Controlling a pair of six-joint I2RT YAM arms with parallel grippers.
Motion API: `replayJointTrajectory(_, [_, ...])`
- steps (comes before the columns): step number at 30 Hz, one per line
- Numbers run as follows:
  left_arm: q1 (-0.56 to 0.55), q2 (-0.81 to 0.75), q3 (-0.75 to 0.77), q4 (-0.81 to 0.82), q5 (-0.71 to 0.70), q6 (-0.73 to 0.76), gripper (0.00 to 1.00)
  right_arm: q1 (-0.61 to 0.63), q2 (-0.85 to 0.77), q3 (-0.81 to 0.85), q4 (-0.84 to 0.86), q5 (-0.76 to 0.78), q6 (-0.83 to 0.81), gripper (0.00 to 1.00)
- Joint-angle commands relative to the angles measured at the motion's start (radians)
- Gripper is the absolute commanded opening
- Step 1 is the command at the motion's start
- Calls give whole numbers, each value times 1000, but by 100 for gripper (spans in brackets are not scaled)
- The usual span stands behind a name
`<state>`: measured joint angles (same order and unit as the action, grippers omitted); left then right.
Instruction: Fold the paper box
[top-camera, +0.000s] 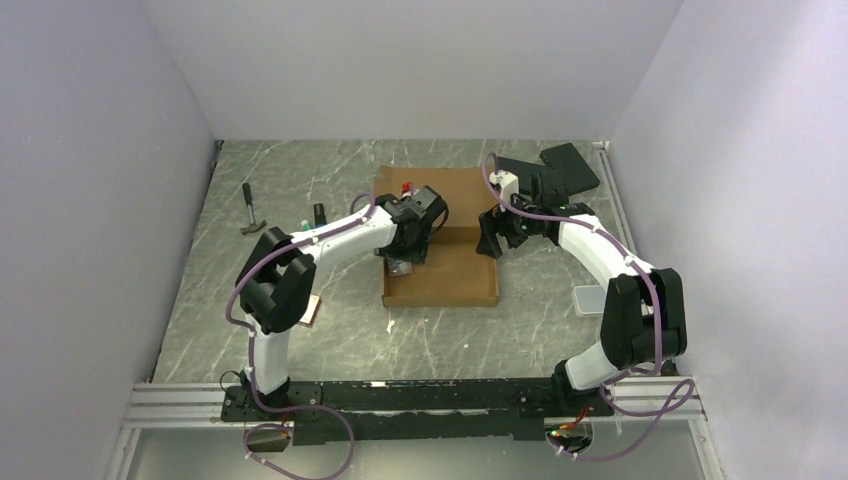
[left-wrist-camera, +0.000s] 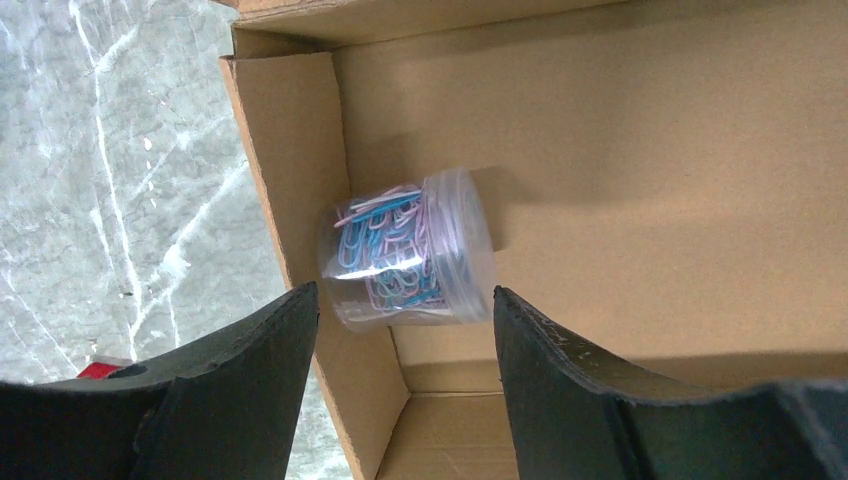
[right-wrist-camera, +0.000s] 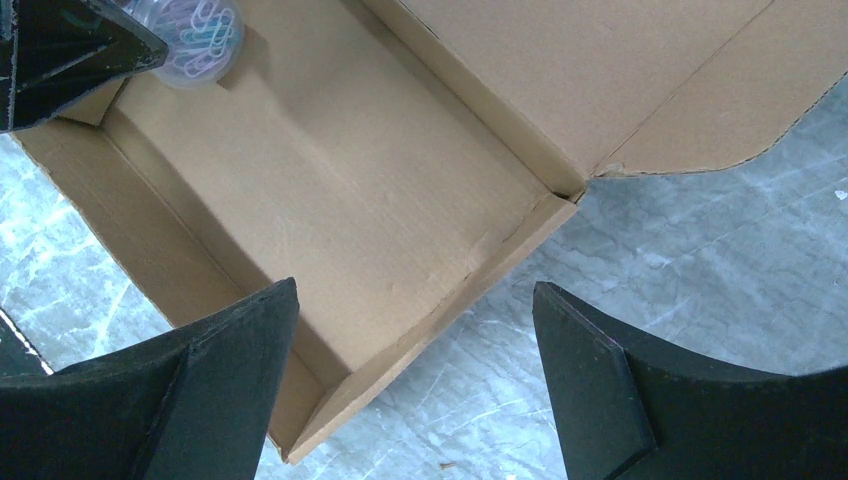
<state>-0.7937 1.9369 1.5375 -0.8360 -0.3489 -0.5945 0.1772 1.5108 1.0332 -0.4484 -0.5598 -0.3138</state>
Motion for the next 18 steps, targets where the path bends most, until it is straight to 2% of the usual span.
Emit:
replayJointTrajectory(1, [-2, -64, 25, -5, -35, 16, 70, -5, -18, 36, 7, -26, -17, 91])
replayJointTrajectory(5, [-2, -149, -16, 42, -4, 49, 73, -5, -17, 36, 5, -26, -19, 91])
replayJointTrajectory(11, [20, -372, -220, 145, 60, 93, 86, -6, -18, 36, 4, -25, -23, 91])
replayJointTrajectory(15, [123, -558, -439, 229, 195, 73, 88, -5, -19, 39, -1, -22, -30, 92])
replayJointTrajectory(18, [265, -678, -630, 292, 331, 41, 89, -7, -29, 45, -13, -7, -51, 95])
